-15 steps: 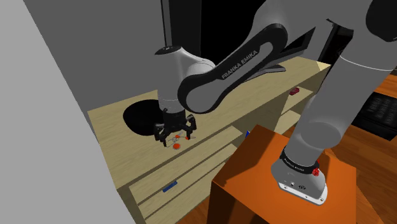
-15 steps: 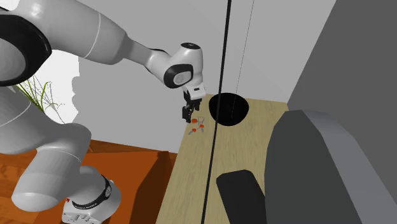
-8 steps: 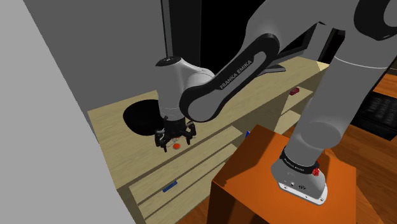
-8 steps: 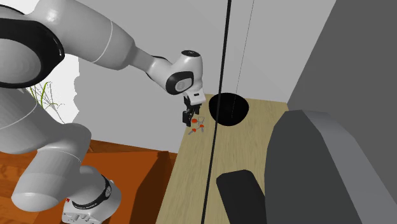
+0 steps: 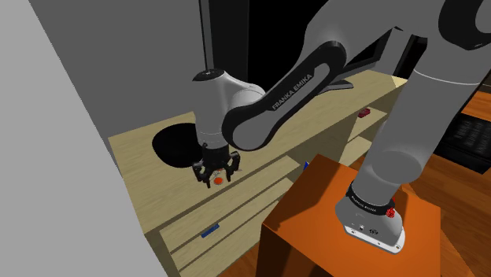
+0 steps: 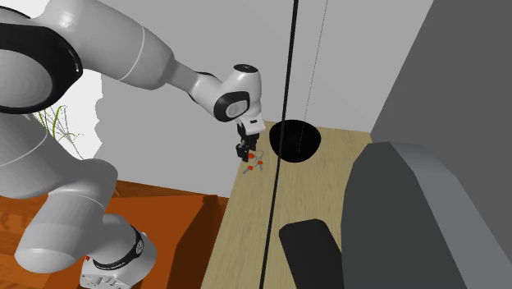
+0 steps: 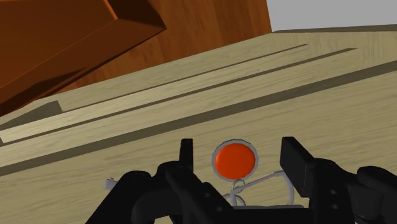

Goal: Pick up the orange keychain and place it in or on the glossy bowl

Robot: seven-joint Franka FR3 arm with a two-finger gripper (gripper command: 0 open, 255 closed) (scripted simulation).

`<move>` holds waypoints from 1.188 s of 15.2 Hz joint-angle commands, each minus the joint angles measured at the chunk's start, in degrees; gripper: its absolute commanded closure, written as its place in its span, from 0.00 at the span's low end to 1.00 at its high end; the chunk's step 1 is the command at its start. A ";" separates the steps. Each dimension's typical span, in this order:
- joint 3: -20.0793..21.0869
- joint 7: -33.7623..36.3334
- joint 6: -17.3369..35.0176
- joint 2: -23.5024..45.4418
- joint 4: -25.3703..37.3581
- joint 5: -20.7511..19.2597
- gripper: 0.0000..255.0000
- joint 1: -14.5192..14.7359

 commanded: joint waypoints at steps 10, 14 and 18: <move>-0.15 -1.06 -2.37 -1.62 0.71 1.44 1.00 0.01; -0.43 -2.24 -5.59 -3.88 2.04 2.99 1.00 0.09; -0.81 -3.18 -8.82 -5.87 3.57 4.20 1.00 0.17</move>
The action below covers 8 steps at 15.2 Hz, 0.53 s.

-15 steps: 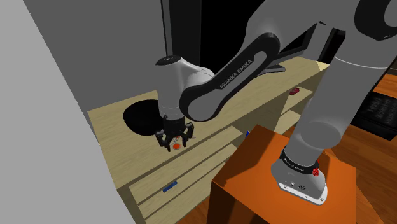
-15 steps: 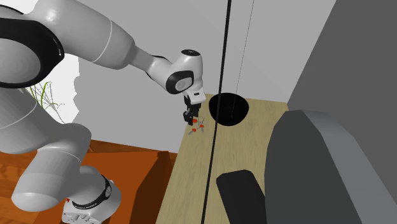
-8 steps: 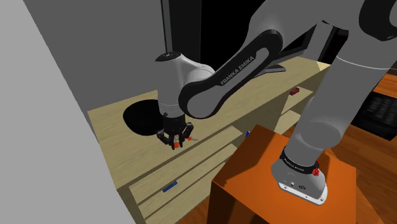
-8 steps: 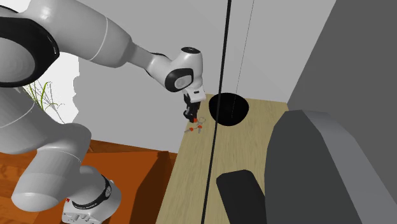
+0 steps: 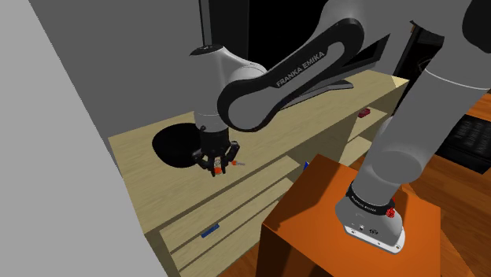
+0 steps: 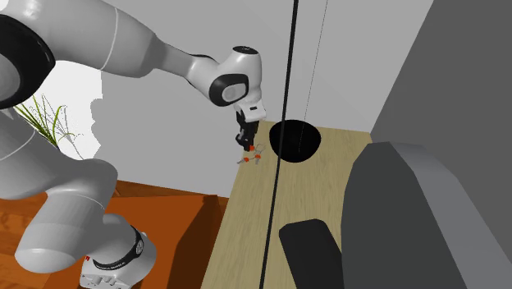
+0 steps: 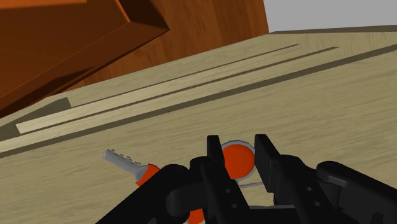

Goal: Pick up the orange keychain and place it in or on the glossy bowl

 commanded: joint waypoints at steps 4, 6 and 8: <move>-0.49 -0.89 -4.16 -2.21 2.22 1.21 1.00 0.13; -0.71 -1.19 -5.76 -2.98 3.15 1.58 1.00 0.15; -0.94 -1.46 -7.36 -3.68 4.13 1.89 1.00 0.17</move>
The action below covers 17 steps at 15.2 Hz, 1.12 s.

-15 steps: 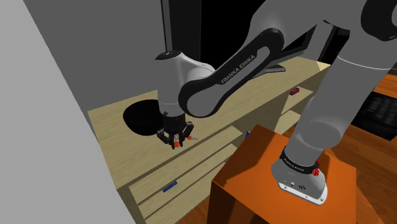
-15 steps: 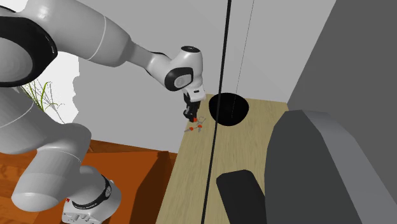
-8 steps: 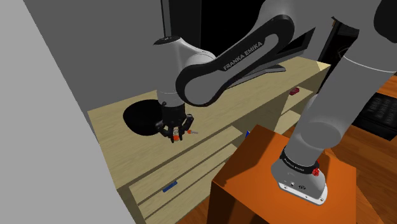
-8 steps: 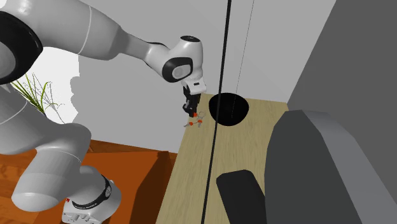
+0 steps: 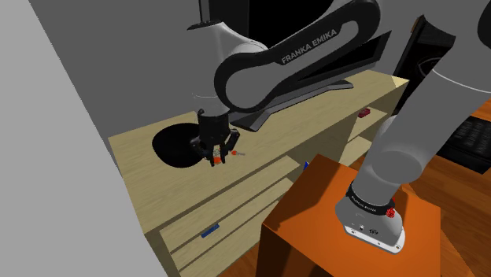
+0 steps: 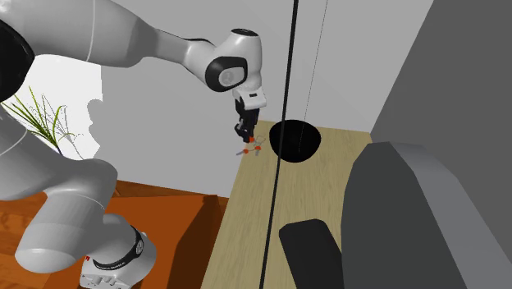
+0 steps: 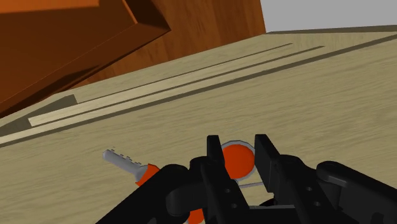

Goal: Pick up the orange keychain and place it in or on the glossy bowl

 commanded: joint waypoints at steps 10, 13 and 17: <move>-1.07 -0.77 -8.75 -2.74 6.29 0.96 1.00 0.01; -1.36 -0.90 -11.09 -3.21 8.20 1.06 1.00 -0.04; -0.42 0.78 -12.33 4.21 15.92 -3.08 1.00 -1.30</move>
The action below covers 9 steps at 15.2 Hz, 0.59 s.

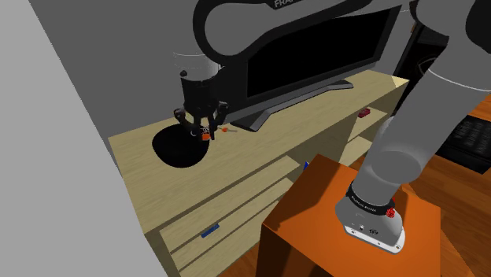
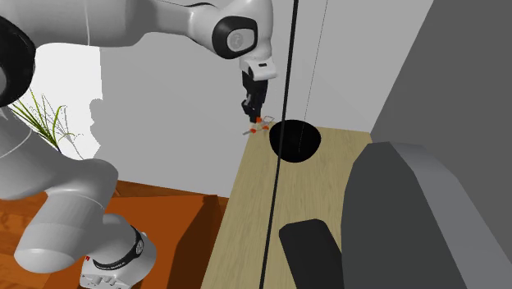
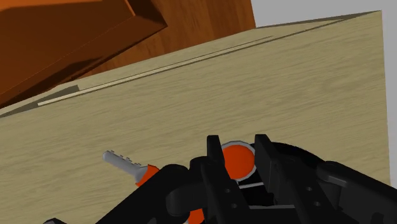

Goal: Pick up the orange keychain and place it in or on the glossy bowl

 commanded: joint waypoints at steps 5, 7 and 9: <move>0.85 3.40 -3.22 15.38 16.02 -8.94 1.00 -0.09; 0.59 4.36 -5.15 20.79 22.44 -11.95 1.00 1.02; 0.20 4.86 -6.83 24.75 27.49 -14.03 1.00 2.17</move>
